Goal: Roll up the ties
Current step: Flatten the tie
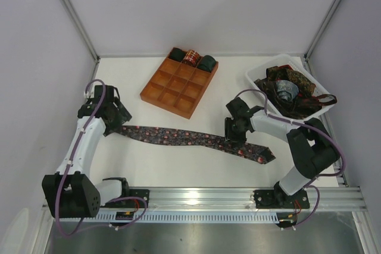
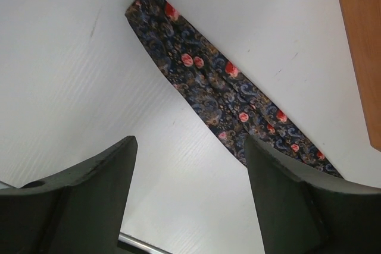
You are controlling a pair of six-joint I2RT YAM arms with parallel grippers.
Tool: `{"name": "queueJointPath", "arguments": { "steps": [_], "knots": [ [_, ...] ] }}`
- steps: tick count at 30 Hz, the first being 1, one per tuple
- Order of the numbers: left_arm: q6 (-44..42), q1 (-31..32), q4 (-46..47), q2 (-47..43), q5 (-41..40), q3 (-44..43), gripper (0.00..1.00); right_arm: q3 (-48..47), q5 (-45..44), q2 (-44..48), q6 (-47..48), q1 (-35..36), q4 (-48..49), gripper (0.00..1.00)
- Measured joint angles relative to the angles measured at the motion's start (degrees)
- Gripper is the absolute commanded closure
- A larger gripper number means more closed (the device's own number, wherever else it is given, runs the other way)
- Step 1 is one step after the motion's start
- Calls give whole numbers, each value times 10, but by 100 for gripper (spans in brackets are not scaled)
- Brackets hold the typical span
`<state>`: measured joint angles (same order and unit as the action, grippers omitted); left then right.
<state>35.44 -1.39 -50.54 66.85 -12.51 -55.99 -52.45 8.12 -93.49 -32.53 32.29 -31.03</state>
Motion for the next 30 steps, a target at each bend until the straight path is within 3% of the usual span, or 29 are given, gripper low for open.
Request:
{"name": "queueJointPath", "arguments": {
  "steps": [3,6,9,11,13,19,27,30],
  "knots": [
    [0,0,13,10,12,0,26,4,-45,16,14,-9,-24,50],
    [-2,0,30,27,22,0,36,7,-80,28,40,-11,-53,41],
    [-7,-5,43,61,34,0,56,1,-94,48,62,-10,-85,37],
    [-6,-11,53,89,46,-1,76,-17,-99,68,67,-12,-104,37],
    [-7,-22,62,120,64,-1,85,-31,-100,91,66,-18,-109,37],
    [1,-34,97,169,102,-1,93,-17,-97,145,48,-68,-113,37],
    [-4,-68,123,231,127,-4,95,2,-65,150,21,-92,-125,36],
    [-6,-84,130,252,133,-4,96,2,-61,162,14,-92,-129,23]
  ]
}}
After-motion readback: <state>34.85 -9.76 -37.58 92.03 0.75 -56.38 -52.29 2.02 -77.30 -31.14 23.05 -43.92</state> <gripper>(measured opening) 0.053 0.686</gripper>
